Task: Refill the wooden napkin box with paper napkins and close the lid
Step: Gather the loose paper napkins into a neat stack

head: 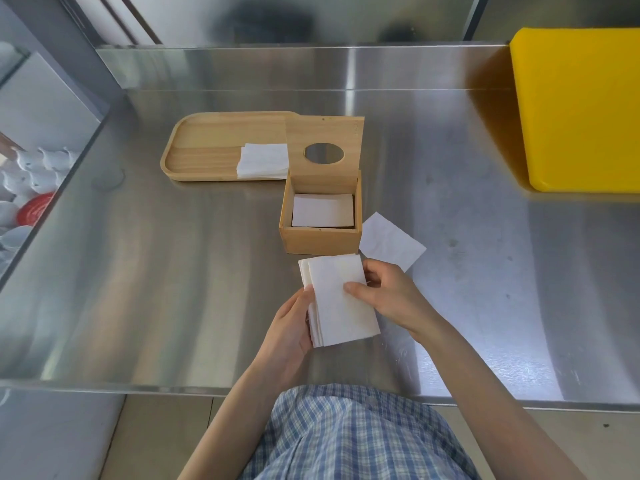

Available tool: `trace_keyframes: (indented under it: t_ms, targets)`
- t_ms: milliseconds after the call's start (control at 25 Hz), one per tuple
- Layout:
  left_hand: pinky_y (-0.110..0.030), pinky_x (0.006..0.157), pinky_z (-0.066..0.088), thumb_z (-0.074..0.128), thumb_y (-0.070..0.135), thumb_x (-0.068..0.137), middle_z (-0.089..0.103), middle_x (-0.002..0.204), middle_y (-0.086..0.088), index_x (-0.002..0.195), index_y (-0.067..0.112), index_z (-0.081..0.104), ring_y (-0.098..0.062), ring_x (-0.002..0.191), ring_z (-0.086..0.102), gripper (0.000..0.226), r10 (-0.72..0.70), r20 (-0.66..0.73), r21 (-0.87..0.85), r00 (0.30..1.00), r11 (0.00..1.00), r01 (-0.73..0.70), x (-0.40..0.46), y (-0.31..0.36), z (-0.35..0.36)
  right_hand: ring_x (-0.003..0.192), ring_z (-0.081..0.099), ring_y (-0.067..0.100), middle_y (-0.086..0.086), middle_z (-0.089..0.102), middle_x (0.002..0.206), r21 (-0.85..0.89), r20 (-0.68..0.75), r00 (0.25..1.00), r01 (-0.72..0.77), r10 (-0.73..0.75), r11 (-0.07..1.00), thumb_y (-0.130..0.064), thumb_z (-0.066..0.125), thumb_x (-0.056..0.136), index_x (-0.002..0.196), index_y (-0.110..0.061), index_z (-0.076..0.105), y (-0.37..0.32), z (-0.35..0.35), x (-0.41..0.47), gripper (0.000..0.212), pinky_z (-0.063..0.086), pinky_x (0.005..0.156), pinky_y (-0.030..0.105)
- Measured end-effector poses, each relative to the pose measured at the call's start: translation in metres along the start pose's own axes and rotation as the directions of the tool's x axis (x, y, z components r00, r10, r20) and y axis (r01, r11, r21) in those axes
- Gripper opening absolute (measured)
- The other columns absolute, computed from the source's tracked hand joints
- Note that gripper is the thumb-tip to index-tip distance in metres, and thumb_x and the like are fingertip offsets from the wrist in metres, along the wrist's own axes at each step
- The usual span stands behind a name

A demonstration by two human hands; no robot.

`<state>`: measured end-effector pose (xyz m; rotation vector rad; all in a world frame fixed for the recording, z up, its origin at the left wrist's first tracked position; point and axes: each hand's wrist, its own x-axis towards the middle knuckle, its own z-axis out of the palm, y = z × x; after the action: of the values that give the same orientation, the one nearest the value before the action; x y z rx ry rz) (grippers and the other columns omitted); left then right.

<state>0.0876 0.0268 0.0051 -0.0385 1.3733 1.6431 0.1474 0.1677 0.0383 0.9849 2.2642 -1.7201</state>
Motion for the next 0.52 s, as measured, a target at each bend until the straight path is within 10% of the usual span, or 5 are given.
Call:
trace_keyframes:
  t_ms: [320, 520]
  targets:
    - [-0.026, 0.074, 0.057, 0.044, 0.018, 0.096, 0.072, 0.097, 0.001, 0.107, 0.019, 0.061, -0.012, 0.088, 0.069, 0.02, 0.025, 0.004, 0.073, 1.0, 0.997, -0.025, -0.003, -0.001, 0.0, 0.111, 0.06, 0.023, 0.004, 0.061, 0.122, -0.126, -0.022, 0.999, 0.02, -0.023, 0.992, -0.023, 0.059, 0.089, 0.118, -0.011, 0.054, 0.002, 0.007, 0.003, 0.031, 0.05, 0.091, 0.035]
    - [-0.028, 0.076, 0.056, 0.044, 0.015, 0.095, 0.069, 0.101, 0.0, 0.105, 0.019, 0.061, -0.014, 0.091, 0.065, 0.02, 0.028, -0.027, 0.08, 0.999, 0.996, -0.026, -0.002, -0.004, -0.001, 0.086, 0.057, 0.012, 0.001, 0.064, 0.1, -0.125, -0.139, 0.99, 0.022, -0.039, 0.992, -0.022, 0.062, 0.088, 0.106, -0.011, 0.062, 0.012, -0.012, 0.008, 0.021, 0.042, 0.067, 0.01]
